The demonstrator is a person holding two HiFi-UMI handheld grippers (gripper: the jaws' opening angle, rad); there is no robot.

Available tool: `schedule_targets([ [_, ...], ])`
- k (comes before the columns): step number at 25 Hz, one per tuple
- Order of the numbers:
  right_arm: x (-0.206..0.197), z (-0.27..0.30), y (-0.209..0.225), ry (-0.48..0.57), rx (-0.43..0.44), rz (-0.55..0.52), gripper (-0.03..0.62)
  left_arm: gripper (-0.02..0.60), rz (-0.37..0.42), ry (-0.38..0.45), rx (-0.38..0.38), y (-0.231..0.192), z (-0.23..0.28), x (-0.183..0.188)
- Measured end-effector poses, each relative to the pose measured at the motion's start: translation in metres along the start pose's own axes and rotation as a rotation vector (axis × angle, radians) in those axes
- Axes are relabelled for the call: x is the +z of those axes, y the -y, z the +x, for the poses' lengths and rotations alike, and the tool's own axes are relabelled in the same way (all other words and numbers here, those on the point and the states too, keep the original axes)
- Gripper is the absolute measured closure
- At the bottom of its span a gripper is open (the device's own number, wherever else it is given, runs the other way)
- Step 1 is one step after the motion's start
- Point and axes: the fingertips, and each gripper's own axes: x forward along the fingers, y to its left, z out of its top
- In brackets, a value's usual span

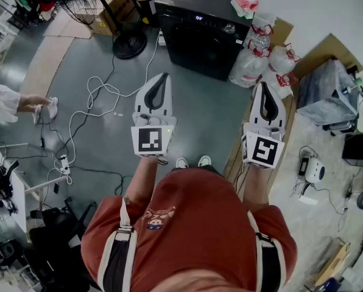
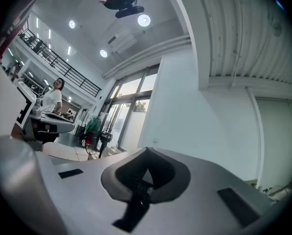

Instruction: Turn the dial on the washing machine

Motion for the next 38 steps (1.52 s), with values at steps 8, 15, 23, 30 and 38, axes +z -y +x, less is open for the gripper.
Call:
schedule_targets([
  [8,0.01,-0.002,-0.022,0.0,-0.003,-0.009,0.588,0.571,-0.005,0.009,-0.003,-0.018,-0.014,-0.003],
  [15,0.011,-0.005,-0.044,-0.004,-0.023,0.002,0.586,0.571,-0.018,-0.006,-0.013,-0.034,-0.031,-0.01],
  [23,0.006,-0.016,-0.08,-0.024,-0.033,-0.001,0.586,0.571,-0.018,-0.023,-0.023,-0.058,-0.063,-0.023],
  [30,0.005,-0.018,-0.099,-0.029,-0.028,-0.002,0.586,0.571,-0.027,-0.028,-0.013,-0.071,-0.076,-0.031],
  [38,-0.006,0.01,-0.099,-0.031,-0.022,0.003,0.586,0.571,-0.028,-0.034,0.002,-0.083,-0.054,-0.043],
])
